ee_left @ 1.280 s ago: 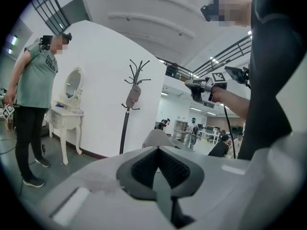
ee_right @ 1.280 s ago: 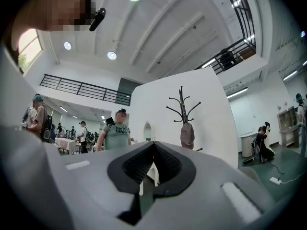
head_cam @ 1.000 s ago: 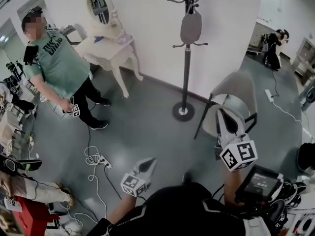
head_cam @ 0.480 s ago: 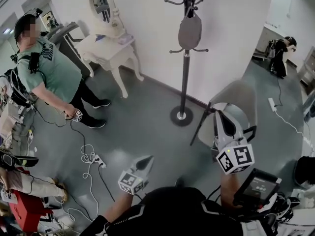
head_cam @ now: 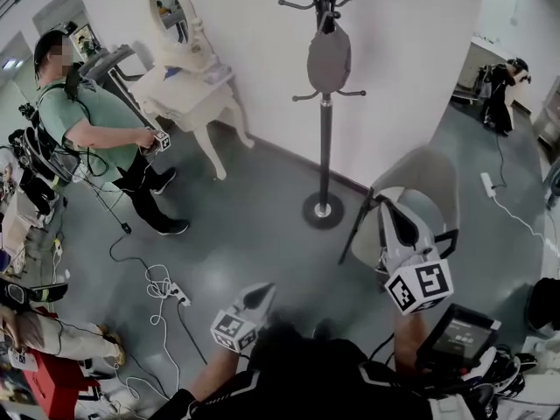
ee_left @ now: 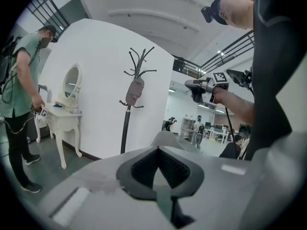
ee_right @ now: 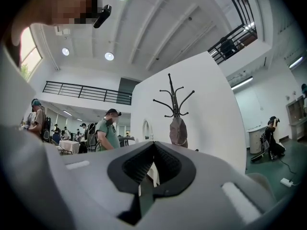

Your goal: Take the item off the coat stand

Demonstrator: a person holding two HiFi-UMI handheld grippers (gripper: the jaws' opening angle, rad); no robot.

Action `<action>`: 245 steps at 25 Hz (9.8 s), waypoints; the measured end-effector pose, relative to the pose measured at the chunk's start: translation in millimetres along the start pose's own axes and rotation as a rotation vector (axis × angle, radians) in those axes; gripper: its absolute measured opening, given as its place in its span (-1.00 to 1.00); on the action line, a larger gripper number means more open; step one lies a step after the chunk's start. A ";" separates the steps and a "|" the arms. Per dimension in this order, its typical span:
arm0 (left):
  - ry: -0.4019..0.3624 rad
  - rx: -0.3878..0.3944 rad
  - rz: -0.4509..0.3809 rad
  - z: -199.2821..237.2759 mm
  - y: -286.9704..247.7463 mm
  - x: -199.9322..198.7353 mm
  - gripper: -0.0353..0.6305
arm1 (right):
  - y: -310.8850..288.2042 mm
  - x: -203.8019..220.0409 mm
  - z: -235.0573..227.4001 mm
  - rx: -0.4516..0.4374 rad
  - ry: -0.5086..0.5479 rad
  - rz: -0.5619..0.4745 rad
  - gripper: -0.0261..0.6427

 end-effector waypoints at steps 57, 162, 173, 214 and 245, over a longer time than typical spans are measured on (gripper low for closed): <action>0.001 0.072 -0.053 240.6 -92.3 -38.8 -0.85 | -216.3 -20.8 -8.2 0.123 0.132 -0.059 -0.89; 0.022 -0.171 -0.083 262.8 -151.1 -74.7 -0.85 | -362.2 -45.1 -144.9 0.067 0.102 -0.096 -0.82; 0.002 -0.124 -0.070 262.7 -143.3 -71.9 -0.85 | -333.2 -75.4 -125.7 0.074 0.134 -0.163 -0.82; 0.001 0.065 -0.036 238.9 -92.5 -41.4 -0.85 | -196.9 -43.7 -40.8 0.223 0.106 -0.099 -0.82; -0.070 0.136 -0.006 218.4 -84.0 -35.1 -0.85 | -176.7 7.5 -27.7 0.243 0.151 0.028 -0.84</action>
Point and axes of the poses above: the fingertips, and each gripper's own axes: y backward along the fingers, z to its left, x out of its underside, the point moved 5 cm from there along y, backward along the fingers, and after that the axes turned 3 degrees about -x, right-handed, at the moved point
